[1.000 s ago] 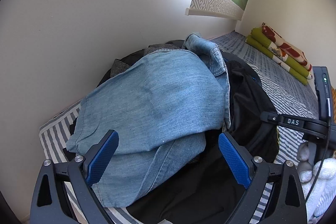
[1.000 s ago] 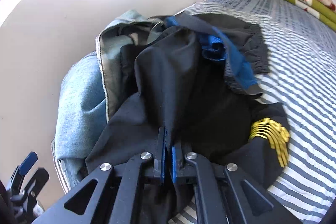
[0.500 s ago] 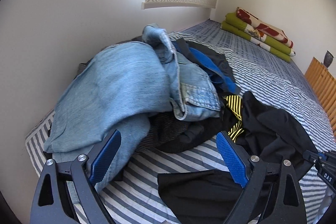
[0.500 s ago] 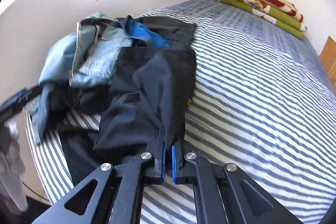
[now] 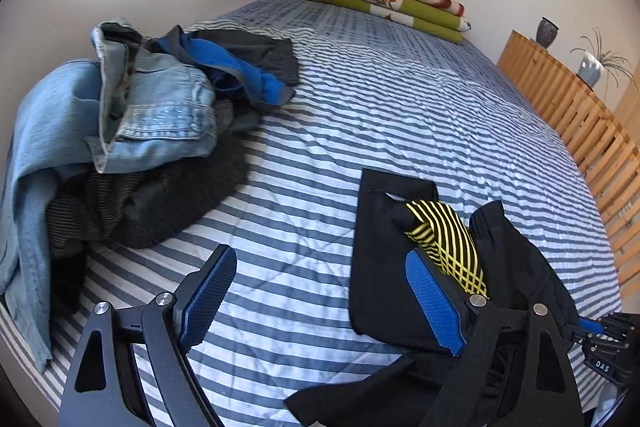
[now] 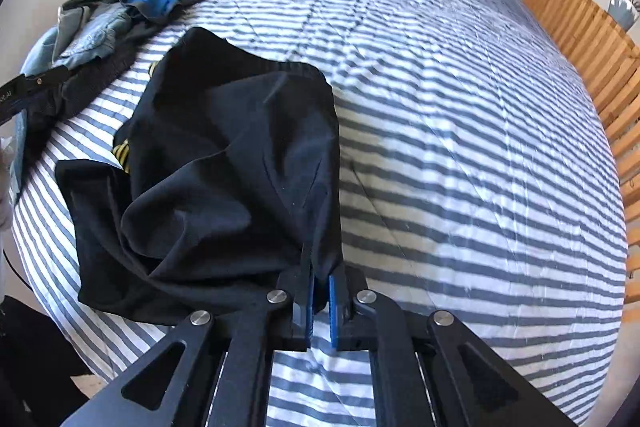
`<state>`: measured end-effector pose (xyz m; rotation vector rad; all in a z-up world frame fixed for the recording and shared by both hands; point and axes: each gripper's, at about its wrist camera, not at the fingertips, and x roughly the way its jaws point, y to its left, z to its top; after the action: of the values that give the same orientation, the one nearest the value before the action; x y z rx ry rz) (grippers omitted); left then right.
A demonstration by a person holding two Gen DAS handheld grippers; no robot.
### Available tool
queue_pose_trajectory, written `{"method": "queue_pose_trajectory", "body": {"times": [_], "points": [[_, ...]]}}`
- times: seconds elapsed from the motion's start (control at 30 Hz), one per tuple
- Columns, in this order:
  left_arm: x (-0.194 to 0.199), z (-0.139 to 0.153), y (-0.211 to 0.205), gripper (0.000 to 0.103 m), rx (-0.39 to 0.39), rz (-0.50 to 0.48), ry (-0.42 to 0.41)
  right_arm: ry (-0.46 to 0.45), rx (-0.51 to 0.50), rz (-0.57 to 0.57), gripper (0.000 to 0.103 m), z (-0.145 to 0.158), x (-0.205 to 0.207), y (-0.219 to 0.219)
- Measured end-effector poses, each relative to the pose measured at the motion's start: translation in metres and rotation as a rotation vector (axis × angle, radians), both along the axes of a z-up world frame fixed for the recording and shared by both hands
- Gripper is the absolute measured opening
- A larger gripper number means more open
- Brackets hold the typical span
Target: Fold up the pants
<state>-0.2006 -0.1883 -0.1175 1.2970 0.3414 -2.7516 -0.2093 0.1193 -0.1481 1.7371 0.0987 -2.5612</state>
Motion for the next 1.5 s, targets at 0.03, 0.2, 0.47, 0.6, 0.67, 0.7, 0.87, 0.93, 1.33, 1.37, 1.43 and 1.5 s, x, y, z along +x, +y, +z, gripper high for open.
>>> {"method": "queue_pose_trajectory", "body": {"times": [0.03, 0.2, 0.47, 0.6, 0.67, 0.7, 0.87, 0.93, 1.33, 1.37, 1.43, 1.5], "points": [[-0.003, -0.002, 0.007, 0.088, 0.002, -0.014, -0.006, -0.011, -0.006, -0.021, 0.021, -0.001, 0.004, 0.008], [-0.019, -0.01, 0.033, 0.082, 0.018, -0.062, -0.035, 0.097, -0.043, -0.064, 0.047, 0.033, 0.011, 0.022], [-0.041, -0.014, 0.029, 0.065, 0.052, -0.038, -0.058, 0.106, -0.19, 0.066, 0.059, 0.045, -0.062, -0.06], [-0.047, -0.019, 0.015, 0.057, 0.079, -0.014, -0.08, 0.026, -0.214, 0.094, 0.059, 0.014, -0.1, -0.1], [-0.05, -0.022, 0.011, 0.053, 0.095, -0.015, -0.082, 0.012, -0.211, 0.099, 0.05, -0.001, -0.109, -0.107], [-0.051, -0.022, 0.012, 0.051, 0.102, -0.018, -0.081, 0.012, -0.196, 0.084, 0.037, -0.006, -0.111, -0.105], [-0.059, -0.024, 0.03, 0.049, 0.101, -0.058, -0.084, 0.016, -0.229, -0.041, 0.003, -0.004, -0.1, -0.048], [-0.062, -0.027, 0.041, 0.049, 0.104, -0.082, -0.087, 0.052, -0.212, -0.082, 0.003, 0.006, -0.084, -0.023], [-0.047, -0.03, 0.147, 0.061, 0.172, -0.379, -0.11, 0.076, -0.257, -0.316, 0.003, 0.026, 0.022, 0.109], [-0.047, -0.029, 0.16, 0.063, 0.149, -0.397, -0.1, 0.084, -0.25, -0.3, 0.003, 0.027, 0.025, 0.111], [-0.045, -0.028, 0.19, 0.071, 0.096, -0.44, -0.087, 0.115, -0.239, -0.302, 0.003, 0.031, 0.028, 0.114], [-0.044, -0.028, 0.219, 0.078, 0.031, -0.494, -0.078, 0.135, -0.252, -0.294, 0.003, 0.032, 0.029, 0.117]]}}
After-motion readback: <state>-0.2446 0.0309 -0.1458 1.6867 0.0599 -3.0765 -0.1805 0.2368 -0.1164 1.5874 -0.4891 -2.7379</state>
